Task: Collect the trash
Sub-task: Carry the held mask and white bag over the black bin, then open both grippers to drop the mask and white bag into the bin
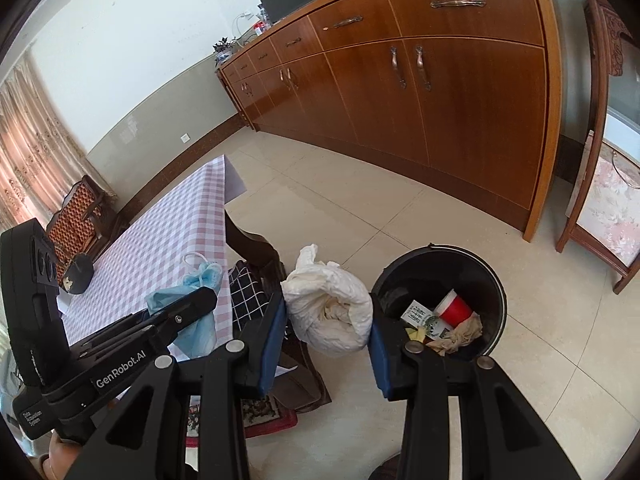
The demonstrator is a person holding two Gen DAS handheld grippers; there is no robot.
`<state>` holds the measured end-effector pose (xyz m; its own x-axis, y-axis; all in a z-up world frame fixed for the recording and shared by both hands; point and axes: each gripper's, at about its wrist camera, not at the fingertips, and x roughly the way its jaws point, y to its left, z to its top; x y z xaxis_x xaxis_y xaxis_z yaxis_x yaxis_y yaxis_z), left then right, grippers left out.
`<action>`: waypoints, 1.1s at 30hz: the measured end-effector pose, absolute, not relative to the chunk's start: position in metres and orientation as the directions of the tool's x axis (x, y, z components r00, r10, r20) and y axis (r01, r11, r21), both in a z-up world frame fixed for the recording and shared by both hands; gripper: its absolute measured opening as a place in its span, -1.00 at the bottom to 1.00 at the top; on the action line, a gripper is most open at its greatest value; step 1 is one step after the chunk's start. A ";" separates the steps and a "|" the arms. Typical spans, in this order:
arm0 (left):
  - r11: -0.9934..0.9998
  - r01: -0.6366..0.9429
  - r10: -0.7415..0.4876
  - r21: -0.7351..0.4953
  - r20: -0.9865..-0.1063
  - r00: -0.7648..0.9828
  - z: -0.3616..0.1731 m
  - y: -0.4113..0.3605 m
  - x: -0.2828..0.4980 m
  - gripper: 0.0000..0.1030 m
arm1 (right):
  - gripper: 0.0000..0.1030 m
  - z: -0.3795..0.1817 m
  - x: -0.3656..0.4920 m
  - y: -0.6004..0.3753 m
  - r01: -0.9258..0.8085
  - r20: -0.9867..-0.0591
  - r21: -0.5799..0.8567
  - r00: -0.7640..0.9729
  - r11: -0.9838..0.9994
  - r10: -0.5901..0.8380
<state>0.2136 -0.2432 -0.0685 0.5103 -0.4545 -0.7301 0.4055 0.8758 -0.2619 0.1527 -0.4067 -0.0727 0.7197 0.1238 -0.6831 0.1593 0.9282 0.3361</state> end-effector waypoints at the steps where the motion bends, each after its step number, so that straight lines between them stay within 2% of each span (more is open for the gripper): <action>1: 0.873 0.412 -0.458 -0.262 -0.732 0.504 -0.071 -0.247 0.212 -0.54 | -0.21 -0.074 0.151 -0.412 0.170 -0.685 0.337 0.719 0.926 0.117; 16: 0.858 0.440 -0.460 -0.265 -0.778 0.428 -0.114 -0.307 0.225 -0.54 | -0.21 -0.107 0.150 -0.476 0.314 -0.730 0.366 0.681 0.876 0.060; 33: 0.844 0.440 -0.455 -0.305 -0.843 0.288 -0.166 -0.333 0.249 -0.51 | -0.20 -0.169 0.209 -0.533 0.423 -0.826 0.365 0.558 0.829 0.079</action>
